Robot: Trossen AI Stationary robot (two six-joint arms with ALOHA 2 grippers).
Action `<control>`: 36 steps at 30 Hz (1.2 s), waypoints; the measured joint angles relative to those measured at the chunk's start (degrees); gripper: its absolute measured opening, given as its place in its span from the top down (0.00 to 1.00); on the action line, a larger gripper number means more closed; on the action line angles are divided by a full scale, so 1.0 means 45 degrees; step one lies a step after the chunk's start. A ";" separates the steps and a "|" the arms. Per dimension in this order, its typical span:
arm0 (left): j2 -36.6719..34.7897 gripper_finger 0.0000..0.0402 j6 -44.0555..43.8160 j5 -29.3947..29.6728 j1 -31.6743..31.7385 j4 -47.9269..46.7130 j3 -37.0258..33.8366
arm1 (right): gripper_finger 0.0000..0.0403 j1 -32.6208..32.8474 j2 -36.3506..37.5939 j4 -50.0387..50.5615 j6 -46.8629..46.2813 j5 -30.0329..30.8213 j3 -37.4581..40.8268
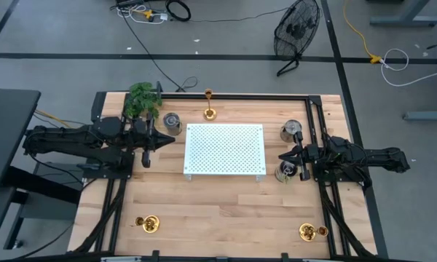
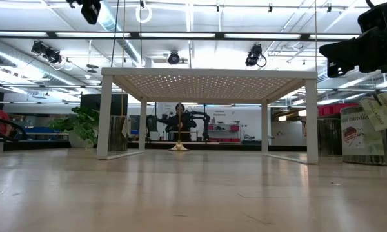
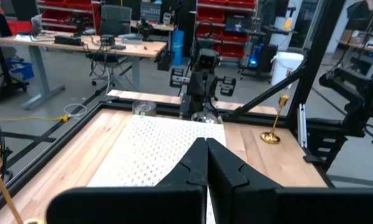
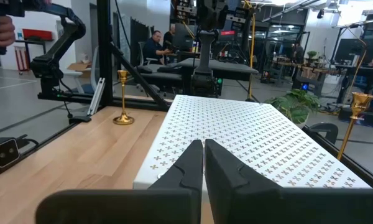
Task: Pick & Place candle stick holders
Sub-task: Put the left metal lid scented candle on the shelf
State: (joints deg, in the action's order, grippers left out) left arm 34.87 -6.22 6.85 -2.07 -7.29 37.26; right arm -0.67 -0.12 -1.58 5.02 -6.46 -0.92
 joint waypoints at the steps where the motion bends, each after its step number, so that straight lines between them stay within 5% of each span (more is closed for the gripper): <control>1: 0.0000 1.00 0.0000 0.0000 0.0000 -0.0063 0.0001 | 0.95 0.0000 0.0000 0.0000 0.0003 0.0000 0.0004; 16: -0.0002 1.00 0.0816 0.0000 0.0005 -0.0601 0.0044 | 0.95 0.0000 -0.0004 0.0001 0.0003 0.0000 -0.0001; 24: 0.0371 1.00 0.1118 -0.0144 0.0530 -0.3926 0.1768 | 0.95 0.0000 0.0000 -0.0001 0.0004 0.0000 -0.0001; 36: 0.0938 1.00 0.1543 -0.1243 0.2151 -0.6121 0.3834 | 0.95 0.0000 -0.0005 -0.0002 0.0000 0.0000 -0.0001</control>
State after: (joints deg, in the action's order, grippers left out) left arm 39.09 0.72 1.26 7.62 -34.83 54.51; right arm -0.67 -0.14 -1.58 5.02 -6.46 -0.93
